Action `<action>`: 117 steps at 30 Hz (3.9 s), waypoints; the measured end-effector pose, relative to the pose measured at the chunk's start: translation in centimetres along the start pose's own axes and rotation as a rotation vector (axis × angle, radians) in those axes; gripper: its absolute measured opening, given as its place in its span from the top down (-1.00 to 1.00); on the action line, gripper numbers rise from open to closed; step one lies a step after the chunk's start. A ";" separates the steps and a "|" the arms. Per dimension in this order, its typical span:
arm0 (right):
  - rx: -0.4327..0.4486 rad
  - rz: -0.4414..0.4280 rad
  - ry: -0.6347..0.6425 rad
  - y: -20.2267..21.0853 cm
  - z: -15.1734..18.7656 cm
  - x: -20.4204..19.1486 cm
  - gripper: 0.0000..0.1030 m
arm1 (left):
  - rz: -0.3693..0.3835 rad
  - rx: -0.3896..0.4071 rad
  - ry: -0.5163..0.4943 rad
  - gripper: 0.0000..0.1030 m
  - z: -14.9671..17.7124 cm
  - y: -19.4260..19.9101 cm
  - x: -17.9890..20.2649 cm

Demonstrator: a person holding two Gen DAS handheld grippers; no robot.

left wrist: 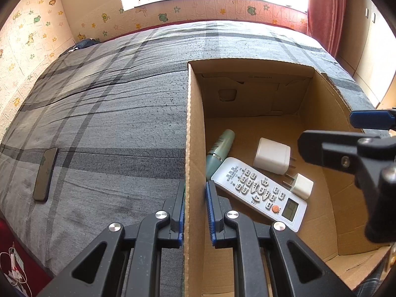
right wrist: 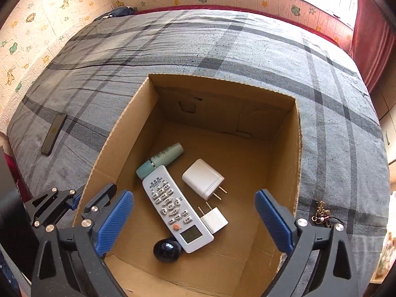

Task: Organize rigid objects
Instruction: 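Lower the white remote into the box and open the right gripper, then move the open right gripper out of the box toward the brass keychain, then close the right gripper on the brass keychain, then lift the brass keychain and carry it into the box with the right gripper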

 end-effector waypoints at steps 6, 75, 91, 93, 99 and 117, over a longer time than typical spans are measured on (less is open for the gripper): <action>0.033 0.027 -0.023 2.3 0.4 2.0 -0.99 | 0.002 -0.001 0.001 0.70 0.0 0.0 0.0; -0.113 0.116 -0.377 -9.9 6.3 23.4 0.44 | -0.002 -0.002 0.003 0.70 0.0 -0.1 -0.1; -0.054 0.139 -0.358 -5.6 6.8 22.2 0.51 | -0.001 -0.003 0.004 0.70 0.0 -0.1 -0.1; -0.052 0.138 -0.355 -5.0 6.7 22.0 0.51 | -0.002 -0.003 0.004 0.70 0.0 -0.1 -0.1; -0.037 0.145 -0.336 -3.4 6.3 21.5 0.51 | -0.002 -0.003 0.003 0.70 0.0 -0.1 -0.1; 0.068 0.138 -0.250 4.6 3.8 17.2 0.51 | 0.000 -0.003 0.006 0.70 0.0 -0.1 -0.1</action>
Point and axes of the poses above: each gripper's, at about its wrist camera, not at the fingertips, and y roughly against the way its jaws point, x to its right, z to its underside, the point moved 5 cm from there along -y, roughly the way its jaws point, and after that the axes turned 12 degrees about -x, right-handed, at the moved point
